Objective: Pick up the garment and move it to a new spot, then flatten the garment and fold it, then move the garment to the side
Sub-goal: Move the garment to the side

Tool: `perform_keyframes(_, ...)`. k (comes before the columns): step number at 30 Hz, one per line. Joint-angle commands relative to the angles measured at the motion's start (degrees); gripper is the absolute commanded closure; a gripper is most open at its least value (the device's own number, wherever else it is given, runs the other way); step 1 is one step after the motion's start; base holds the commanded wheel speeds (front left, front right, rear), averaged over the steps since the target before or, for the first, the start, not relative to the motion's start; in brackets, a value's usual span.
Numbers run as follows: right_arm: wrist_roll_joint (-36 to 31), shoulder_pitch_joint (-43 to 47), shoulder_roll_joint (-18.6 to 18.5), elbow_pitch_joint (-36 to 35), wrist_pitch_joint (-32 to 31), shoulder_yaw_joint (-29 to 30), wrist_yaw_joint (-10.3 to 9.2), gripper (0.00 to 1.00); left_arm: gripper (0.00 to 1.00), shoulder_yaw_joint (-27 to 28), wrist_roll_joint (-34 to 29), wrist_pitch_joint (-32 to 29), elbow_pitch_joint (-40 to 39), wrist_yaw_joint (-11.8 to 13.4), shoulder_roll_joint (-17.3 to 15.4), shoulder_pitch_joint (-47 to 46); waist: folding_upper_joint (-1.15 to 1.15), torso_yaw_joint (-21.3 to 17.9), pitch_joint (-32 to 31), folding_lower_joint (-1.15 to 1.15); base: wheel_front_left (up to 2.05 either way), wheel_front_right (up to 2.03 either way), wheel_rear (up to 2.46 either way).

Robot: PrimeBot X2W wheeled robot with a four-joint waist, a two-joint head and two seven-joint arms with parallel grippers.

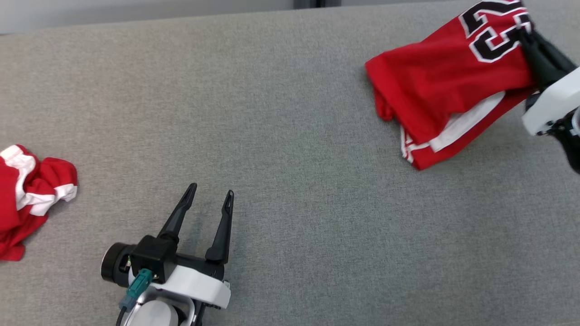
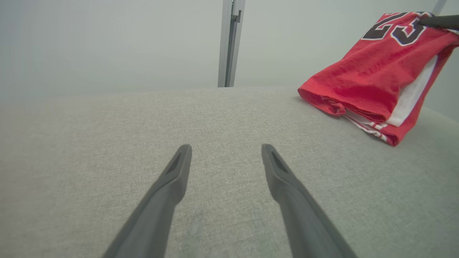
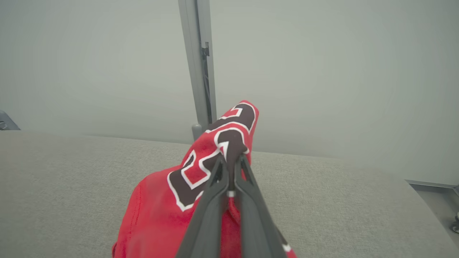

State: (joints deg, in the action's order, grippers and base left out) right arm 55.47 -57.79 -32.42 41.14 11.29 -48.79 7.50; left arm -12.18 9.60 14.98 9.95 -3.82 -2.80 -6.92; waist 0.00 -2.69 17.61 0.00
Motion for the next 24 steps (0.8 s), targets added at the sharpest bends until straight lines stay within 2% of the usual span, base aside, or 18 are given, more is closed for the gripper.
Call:
perform_keyframes(1, -0.40, -0.73, -0.93, 0.67, 0.16, -0.21, -0.01, 1.00, 0.00, 0.38, -0.63, 0.19, -0.24, -0.43, -0.27, -1.44, 0.00, -0.80, 1.52, 0.00, 0.00, 0.00, 0.00)
perform_keyframes(13, -4.03, -5.14, -5.91, 10.83, 2.80, 0.58, -0.01, 1.00, 0.00, 0.79, -3.17, 0.18, -2.22, -1.83, -1.34, -3.87, 0.00, -2.13, 6.92, 0.00, 0.00, 0.00, 0.00)
perform_keyframes(19, -11.51, -7.54, -6.79, 19.40, 4.04, 1.59, -0.01, 1.00, 0.00, 0.51, -3.81, 0.19, -4.72, -2.25, -1.90, -4.45, 0.00, -1.48, 9.14, 0.00, 0.00, 0.00, 0.00)
perform_keyframes(24, -19.02, -9.53, -7.14, 23.07, 3.99, 6.78, -0.01, 1.00, 0.00, 0.45, -4.44, 0.18, -5.85, -2.40, -2.39, -5.01, 0.00, -0.80, 11.02, 0.00, 0.00, 0.00, 0.00)
